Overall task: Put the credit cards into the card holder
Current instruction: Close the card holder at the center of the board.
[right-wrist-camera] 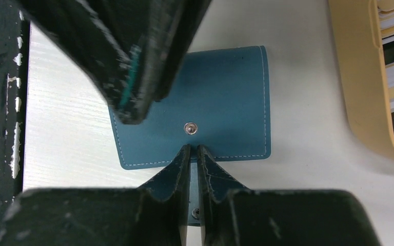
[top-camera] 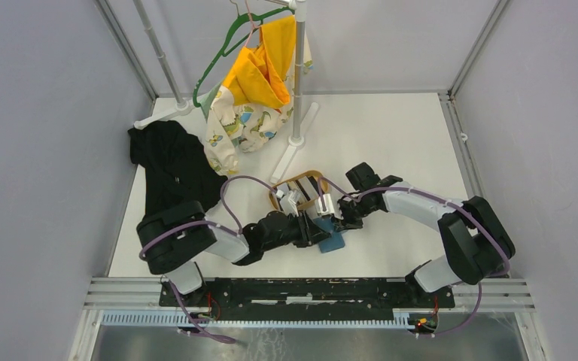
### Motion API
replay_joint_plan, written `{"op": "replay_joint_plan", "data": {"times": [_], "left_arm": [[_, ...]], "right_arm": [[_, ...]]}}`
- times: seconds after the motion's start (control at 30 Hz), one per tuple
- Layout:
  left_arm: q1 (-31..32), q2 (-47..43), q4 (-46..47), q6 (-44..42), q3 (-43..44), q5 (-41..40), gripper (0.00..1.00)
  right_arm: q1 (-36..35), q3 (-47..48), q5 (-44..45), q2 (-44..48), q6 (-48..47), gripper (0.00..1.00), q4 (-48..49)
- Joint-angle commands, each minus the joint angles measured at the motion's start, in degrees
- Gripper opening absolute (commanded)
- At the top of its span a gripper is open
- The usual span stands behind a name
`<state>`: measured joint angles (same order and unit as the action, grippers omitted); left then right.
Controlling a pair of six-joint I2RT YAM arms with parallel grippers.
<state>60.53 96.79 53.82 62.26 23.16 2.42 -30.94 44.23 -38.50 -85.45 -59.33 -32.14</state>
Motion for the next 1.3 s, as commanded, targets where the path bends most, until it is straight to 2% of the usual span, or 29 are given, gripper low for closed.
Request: {"op": "replay_joint_plan", "data": {"times": [0.0,0.17,0.33,0.47,0.57,0.77,0.83,0.9,1.0,1.1,1.27], "left_arm": [[2.3,-8.7,-3.3,-9.0,-1.3,-6.7,0.35],[4.2,-15.8,-14.0,-13.2,-2.5,-14.8,0.42],[4.3,-17.9,-16.1,-15.8,-2.5,-15.8,0.41],[4.2,-16.7,-20.3,-19.4,1.6,-16.8,0.31],[4.2,-14.8,-22.9,-22.4,4.3,-17.7,0.29],[4.2,-12.1,-28.6,-25.9,9.7,-19.9,0.21],[4.2,-13.6,-29.4,-26.7,9.1,-21.5,0.23],[4.1,-15.1,-29.5,-28.0,8.3,-22.2,0.28],[2.8,-15.1,-32.1,-30.9,10.0,-19.7,0.36],[0.5,-11.9,-37.6,-31.8,14.6,-15.8,0.38],[-2.4,-6.2,-39.0,-31.2,18.3,-11.1,0.38]], "right_arm": [[-0.1,0.1,2.1,1.2,0.0,0.14,1.9],[-0.1,0.3,-1.4,4.3,-2.3,0.16,0.6],[0.5,0.4,-5.2,10.2,-5.4,0.20,-0.9],[2.4,1.2,-9.6,13.8,-10.5,0.22,-4.9],[3.5,1.3,-12.0,15.8,-13.8,0.23,-6.9],[6.6,1.6,-14.0,18.9,-12.0,0.25,-7.8],[6.8,0.7,-13.0,20.2,-14.3,0.26,-11.3],[6.7,-1.8,-12.5,21.8,-15.7,0.27,-12.6],[6.6,-7.2,-16.7,24.4,-23.8,0.27,-13.6],[2.8,-9.6,-18.7,25.1,-32.3,0.27,-15.6],[-8.2,-11.6,-12.3,21.8,-29.1,0.23,-9.4]]}}
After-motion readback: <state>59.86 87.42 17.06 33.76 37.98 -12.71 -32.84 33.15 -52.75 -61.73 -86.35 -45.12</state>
